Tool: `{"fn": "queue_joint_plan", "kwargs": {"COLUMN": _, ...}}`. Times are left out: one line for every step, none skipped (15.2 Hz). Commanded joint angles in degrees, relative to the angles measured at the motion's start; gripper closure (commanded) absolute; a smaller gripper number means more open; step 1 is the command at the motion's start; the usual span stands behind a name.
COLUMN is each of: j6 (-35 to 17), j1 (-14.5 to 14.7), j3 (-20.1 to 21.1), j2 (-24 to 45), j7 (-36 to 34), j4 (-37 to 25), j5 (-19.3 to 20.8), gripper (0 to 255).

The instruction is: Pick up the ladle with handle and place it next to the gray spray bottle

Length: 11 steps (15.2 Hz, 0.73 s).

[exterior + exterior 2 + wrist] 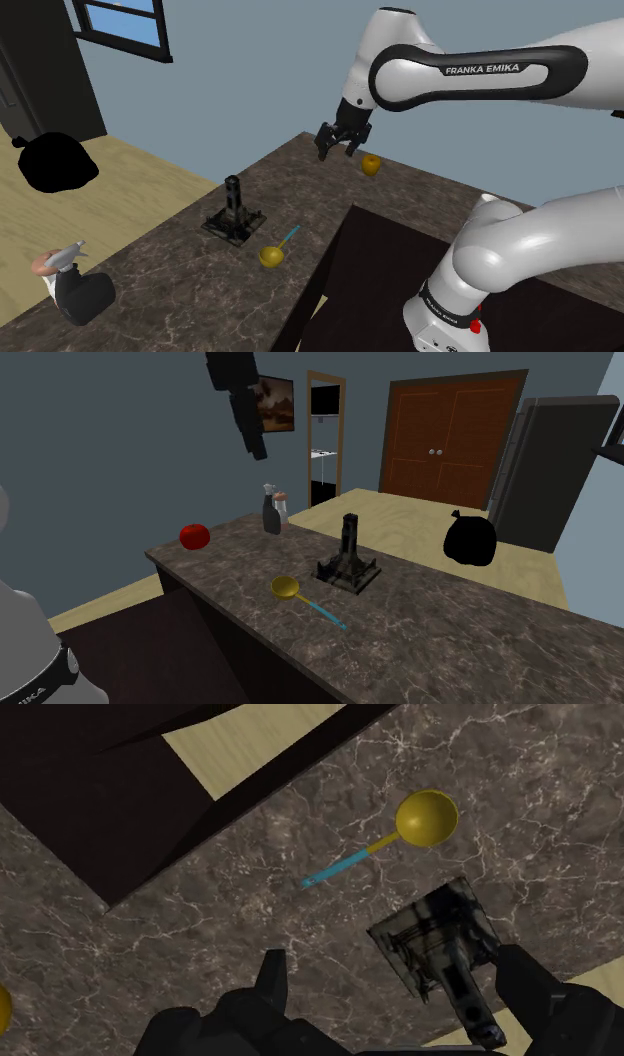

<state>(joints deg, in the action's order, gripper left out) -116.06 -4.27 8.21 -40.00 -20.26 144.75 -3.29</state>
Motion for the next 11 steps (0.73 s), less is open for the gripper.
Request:
{"fn": "queue_joint_plan", "kwargs": {"j6": -3.57, "j1": -0.89, "j3": 0.90, "j2": 2.31, "j7": -3.36, "j4": 1.54, "j5": -0.93, "gripper": 0}}
{"fn": "queue_joint_plan", "kwargs": {"j6": -5.53, "j1": -1.27, "j3": 1.44, "j2": 3.56, "j7": -5.02, "j4": 2.44, "j5": -1.41, "gripper": 0}}
{"fn": "queue_joint_plan", "kwargs": {"j6": -7.52, "j1": -1.66, "j3": 1.99, "j2": 4.91, "j7": -6.69, "j4": 3.26, "j5": -1.89, "gripper": 0}}
{"fn": "queue_joint_plan", "kwargs": {"j6": -9.54, "j1": -2.02, "j3": 2.53, "j2": 6.36, "j7": -8.36, "j4": 4.01, "j5": -2.34, "gripper": 0}}
{"fn": "queue_joint_plan", "kwargs": {"j6": -11.59, "j1": -2.39, "j3": 3.08, "j2": 7.90, "j7": -10.03, "j4": 4.68, "j5": -2.79, "gripper": 0}}
{"fn": "queue_joint_plan", "kwargs": {"j6": -13.65, "j1": -2.76, "j3": 3.63, "j2": 9.54, "j7": -11.70, "j4": 5.28, "j5": -3.23, "gripper": 0}}
{"fn": "queue_joint_plan", "kwargs": {"j6": -15.75, "j1": -3.13, "j3": 4.19, "j2": 11.27, "j7": -13.37, "j4": 5.80, "j5": -3.64, "gripper": 0}}
{"fn": "queue_joint_plan", "kwargs": {"j6": -17.85, "j1": -3.51, "j3": 4.75, "j2": 13.10, "j7": -15.04, "j4": 6.23, "j5": -4.02, "gripper": 0}}
{"fn": "queue_joint_plan", "kwargs": {"j6": -19.98, "j1": -3.90, "j3": 5.31, "j2": 15.02, "j7": -16.73, "j4": 6.59, "j5": -4.38, "gripper": 0}}
{"fn": "queue_joint_plan", "kwargs": {"j6": -22.12, "j1": -4.30, "j3": 5.88, "j2": 17.03, "j7": -18.42, "j4": 6.86, "j5": -4.69, "gripper": 0}}
{"fn": "queue_joint_plan", "kwargs": {"j6": -24.26, "j1": -4.72, "j3": 6.45, "j2": 19.13, "j7": -20.12, "j4": 7.05, "j5": -4.96, "gripper": 0}}
